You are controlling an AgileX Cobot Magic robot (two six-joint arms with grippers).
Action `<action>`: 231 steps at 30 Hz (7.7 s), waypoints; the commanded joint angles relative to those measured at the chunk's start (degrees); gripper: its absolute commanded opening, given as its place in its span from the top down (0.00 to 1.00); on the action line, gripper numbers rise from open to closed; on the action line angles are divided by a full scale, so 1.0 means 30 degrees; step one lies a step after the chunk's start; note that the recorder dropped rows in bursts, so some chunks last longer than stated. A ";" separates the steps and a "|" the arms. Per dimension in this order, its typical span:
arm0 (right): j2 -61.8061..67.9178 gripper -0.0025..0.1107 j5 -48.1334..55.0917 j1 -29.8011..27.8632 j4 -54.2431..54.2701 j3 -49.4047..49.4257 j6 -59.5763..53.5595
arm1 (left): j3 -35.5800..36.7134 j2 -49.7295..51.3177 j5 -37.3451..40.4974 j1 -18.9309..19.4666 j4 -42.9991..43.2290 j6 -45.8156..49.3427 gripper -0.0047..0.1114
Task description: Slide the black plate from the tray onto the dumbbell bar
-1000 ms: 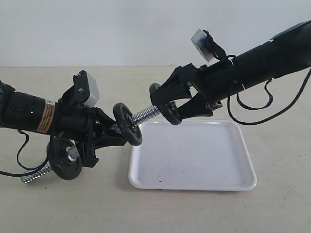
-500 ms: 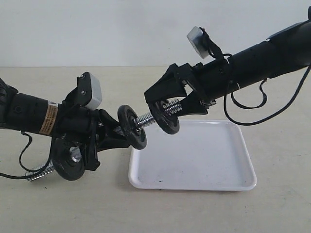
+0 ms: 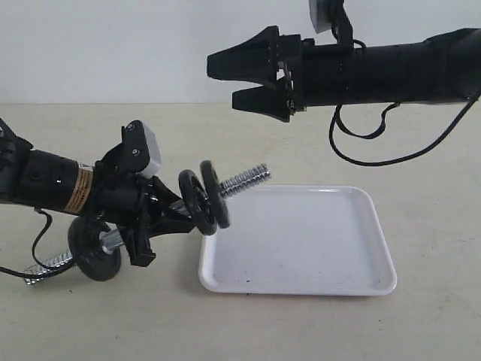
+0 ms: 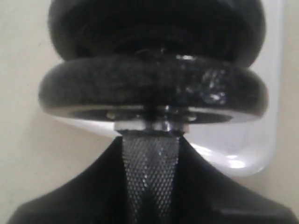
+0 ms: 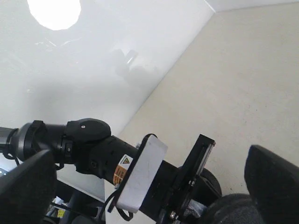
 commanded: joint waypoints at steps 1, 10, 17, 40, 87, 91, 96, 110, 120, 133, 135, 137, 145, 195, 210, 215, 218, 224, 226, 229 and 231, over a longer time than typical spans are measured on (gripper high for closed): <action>-0.0670 0.05 0.0218 0.0021 0.0487 -0.0095 -0.1143 | -0.0526 -0.0898 -0.5995 0.0041 -0.2369 -0.0305 0.92; -0.1470 0.05 0.0218 0.0021 -0.5705 -0.0095 -0.4570 | -0.0526 -0.0898 -0.5995 0.0041 -0.2480 -0.0729 0.92; -0.1470 0.05 -0.1864 0.0021 -1.1521 -0.0095 -0.0962 | -0.0526 -0.1063 -0.5995 0.0041 -0.4294 -0.1039 0.92; -0.1470 0.05 -0.6208 0.0021 -1.2407 -0.0095 0.4128 | -0.0526 -0.1063 -0.2417 0.0041 -1.2789 -0.7175 0.92; -0.1470 0.05 -0.4967 0.0021 -1.2259 -0.0095 0.4652 | -0.1605 -0.0178 0.0087 -0.3721 -1.6781 -0.7575 0.92; -0.1470 0.05 -0.4967 0.0021 -1.2259 -0.0095 0.4786 | -0.1605 -0.0178 -0.0098 -0.3721 -1.6677 -0.7424 0.92; -0.1470 0.05 -0.4727 0.0021 -1.2259 -0.0095 0.4874 | -0.1719 -0.0178 -0.0523 -0.3721 -1.5453 -0.6868 0.92; -0.1470 0.05 -0.4319 0.0021 -1.2259 -0.0095 0.4874 | -0.1913 -0.0178 -0.0419 -0.3721 -1.4801 -0.7692 0.52; -0.1470 0.05 -0.4113 0.0021 -1.2259 -0.0095 0.4874 | -0.1913 -0.0178 -0.0419 -0.3721 -1.4801 -0.7692 0.52; -0.1434 0.05 -0.3891 0.0021 -1.2293 -0.0095 0.4874 | -0.1913 -0.0178 -0.0375 -0.3721 -1.4808 -0.7692 0.52; -0.1401 0.05 -0.3891 0.0021 -1.2390 -0.0095 0.4874 | -0.1913 -0.0178 -0.0375 -0.3721 -1.4808 -0.7615 0.52; -0.1401 0.05 -0.3891 0.0021 -1.2390 -0.0095 0.4874 | -0.1913 -0.0178 -0.0375 -0.3721 -1.4808 -0.7421 0.52; -0.1891 0.05 -0.3990 0.0021 -1.2396 -0.0095 0.3452 | -0.1941 -0.0647 -0.0952 -0.3721 -1.4874 -0.4637 0.52; -3.4184 0.97 -0.6099 -0.0010 -2.5300 0.1083 1.1275 | 0.4110 -3.2033 1.5756 -0.3721 -0.7346 -0.2425 0.92; -3.5352 0.97 -1.4961 -0.0010 -2.6855 1.3272 1.8562 | 0.9394 -3.3240 1.8062 -0.2799 -0.7026 -0.2000 0.92; -3.5322 0.97 -2.2686 -0.0010 -2.1902 1.8884 1.8437 | 0.9721 -3.3240 1.4743 -0.2799 -0.7026 -0.2757 0.92; -3.5322 0.97 -2.5239 -0.0010 -2.0834 2.0584 1.8743 | 0.9955 -3.3240 1.3556 -0.2799 -0.7026 -0.2982 0.92; -3.5322 0.97 -2.5858 -0.0010 -2.0834 2.1096 1.9157 | 1.0092 -3.3240 1.3149 -0.2799 -0.6897 -0.2980 0.92; -3.5322 0.97 -2.5858 -0.0010 -2.0834 2.1096 1.9777 | 1.0092 -3.3240 1.3149 -0.2799 -0.6897 -0.2980 0.92; -3.5322 0.97 -2.5858 -0.0010 -2.0667 2.1096 2.0847 | 1.0092 -3.3240 1.3149 -0.2799 -0.6897 -0.2980 0.92; -3.5322 0.97 -2.5638 -0.0010 -2.0417 2.1096 2.1488 | 1.0092 -3.3240 1.3149 -0.2799 -0.6897 -0.2980 0.92</action>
